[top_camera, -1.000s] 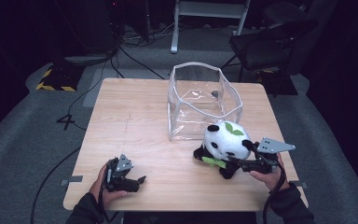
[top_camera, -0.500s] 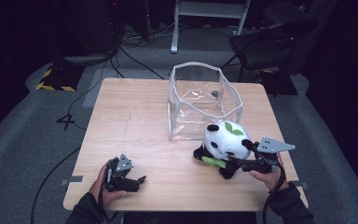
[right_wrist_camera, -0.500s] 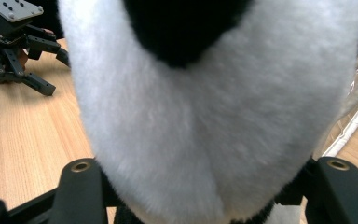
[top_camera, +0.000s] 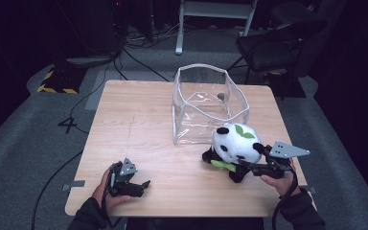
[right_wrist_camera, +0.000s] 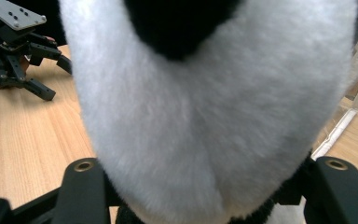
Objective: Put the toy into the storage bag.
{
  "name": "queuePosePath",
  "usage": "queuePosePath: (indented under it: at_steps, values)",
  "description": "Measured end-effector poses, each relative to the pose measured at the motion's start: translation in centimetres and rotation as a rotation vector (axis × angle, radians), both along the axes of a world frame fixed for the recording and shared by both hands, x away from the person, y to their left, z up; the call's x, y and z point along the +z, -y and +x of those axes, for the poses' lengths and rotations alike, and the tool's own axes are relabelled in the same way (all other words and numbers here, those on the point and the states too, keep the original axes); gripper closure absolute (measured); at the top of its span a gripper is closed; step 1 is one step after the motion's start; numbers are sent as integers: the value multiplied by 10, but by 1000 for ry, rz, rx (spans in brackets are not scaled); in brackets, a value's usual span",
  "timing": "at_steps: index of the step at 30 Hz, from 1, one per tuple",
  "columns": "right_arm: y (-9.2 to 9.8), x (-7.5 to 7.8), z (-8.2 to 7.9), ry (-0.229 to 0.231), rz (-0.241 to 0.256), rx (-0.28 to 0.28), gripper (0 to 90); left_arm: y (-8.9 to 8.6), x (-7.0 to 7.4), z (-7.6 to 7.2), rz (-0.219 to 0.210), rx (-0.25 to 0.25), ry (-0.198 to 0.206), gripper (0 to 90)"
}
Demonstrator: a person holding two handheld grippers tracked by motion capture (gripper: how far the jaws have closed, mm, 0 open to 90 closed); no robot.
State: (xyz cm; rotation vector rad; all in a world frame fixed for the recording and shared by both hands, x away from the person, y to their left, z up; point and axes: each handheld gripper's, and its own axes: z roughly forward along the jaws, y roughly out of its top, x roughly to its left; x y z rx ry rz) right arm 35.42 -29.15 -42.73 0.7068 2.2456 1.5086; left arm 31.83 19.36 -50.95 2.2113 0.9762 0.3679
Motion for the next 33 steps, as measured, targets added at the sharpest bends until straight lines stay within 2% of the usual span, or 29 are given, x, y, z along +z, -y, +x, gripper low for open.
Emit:
queuePosePath:
  at_steps: [7, 22, 30, 33]
  values:
    - [6, 9, -6, 29, 22, 15, 397, 0, 0, 0, -3, 5, -2, 132]
    - [7, 18, -15, 36, 34, 24, 396, 0, 0, 0, -2, 4, -1, 131]
    - [-2, 33, -21, 62, 47, 37, 393, 0, 0, 0, -2, 5, -1, 131]
    - [-1, 40, -22, 64, 69, 36, 392, 0, 0, 0, -2, 6, -1, 132]
